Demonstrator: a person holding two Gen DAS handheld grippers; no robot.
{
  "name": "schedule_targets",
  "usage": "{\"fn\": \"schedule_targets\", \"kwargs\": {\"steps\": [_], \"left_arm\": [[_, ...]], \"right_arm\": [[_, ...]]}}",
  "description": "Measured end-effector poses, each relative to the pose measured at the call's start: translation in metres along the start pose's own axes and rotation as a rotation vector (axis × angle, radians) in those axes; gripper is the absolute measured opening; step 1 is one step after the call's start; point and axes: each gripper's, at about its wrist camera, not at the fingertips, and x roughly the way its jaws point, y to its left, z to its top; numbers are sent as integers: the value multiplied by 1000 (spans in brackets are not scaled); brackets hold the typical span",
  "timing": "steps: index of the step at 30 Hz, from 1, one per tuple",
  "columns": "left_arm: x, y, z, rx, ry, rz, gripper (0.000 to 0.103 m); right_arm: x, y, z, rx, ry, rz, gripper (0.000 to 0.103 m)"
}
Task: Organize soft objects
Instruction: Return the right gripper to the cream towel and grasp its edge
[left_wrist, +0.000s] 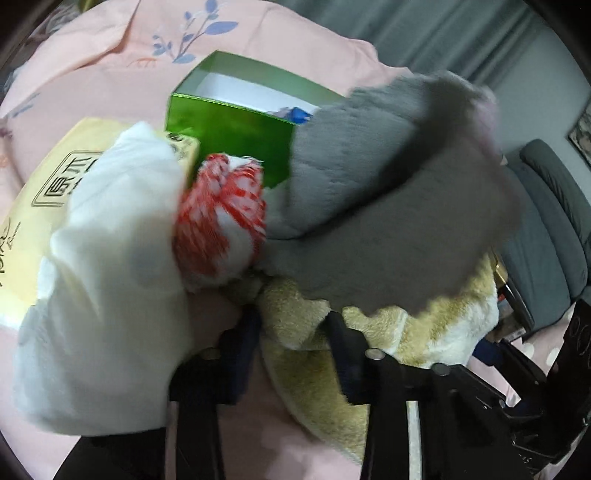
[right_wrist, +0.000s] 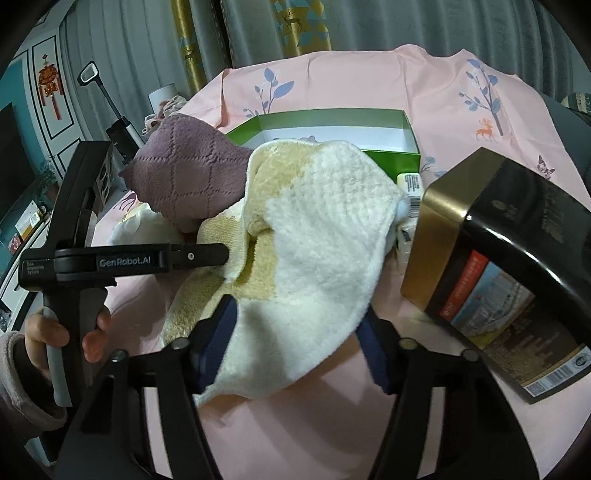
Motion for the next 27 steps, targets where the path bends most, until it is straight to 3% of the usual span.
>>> {"fn": "schedule_targets", "kwargs": {"steps": [4, 7, 10, 11, 13, 14, 18, 21, 23, 25, 27], "left_arm": [[-6, -1, 0, -17, -17, 19, 24], [-20, -7, -7, -23, -22, 38, 22], [-35, -15, -17, 1, -38, -10, 22], [-34, -17, -18, 5, -35, -36, 21], [-30, -16, -16, -21, -9, -75, 9], [-28, -15, -14, -35, -1, -83, 9], [-29, -11, -12, -13, -21, 29, 9], [-30, -12, -15, 9, -29, 51, 10], [-25, -11, -14, 19, -19, 66, 22], [-19, -8, -14, 18, -5, 73, 65], [-19, -8, -13, 8, -21, 75, 76]], "right_arm": [[3, -2, 1, 15, 19, -7, 27], [-4, -2, 1, 15, 20, 9, 18], [-14, 0, -2, 7, 1, 35, 10], [-17, 1, -3, -3, -5, 51, 9], [-19, 7, -3, -24, -17, 50, 7], [-20, 9, -3, -26, -22, 52, 7], [-29, 15, -1, -42, -49, 50, 7], [-31, 12, -3, -37, -44, 43, 7], [-29, 5, -4, -13, -35, 43, 7], [-27, 0, -4, 5, -31, 35, 7], [-26, -4, -5, 12, -29, 30, 7]]}}
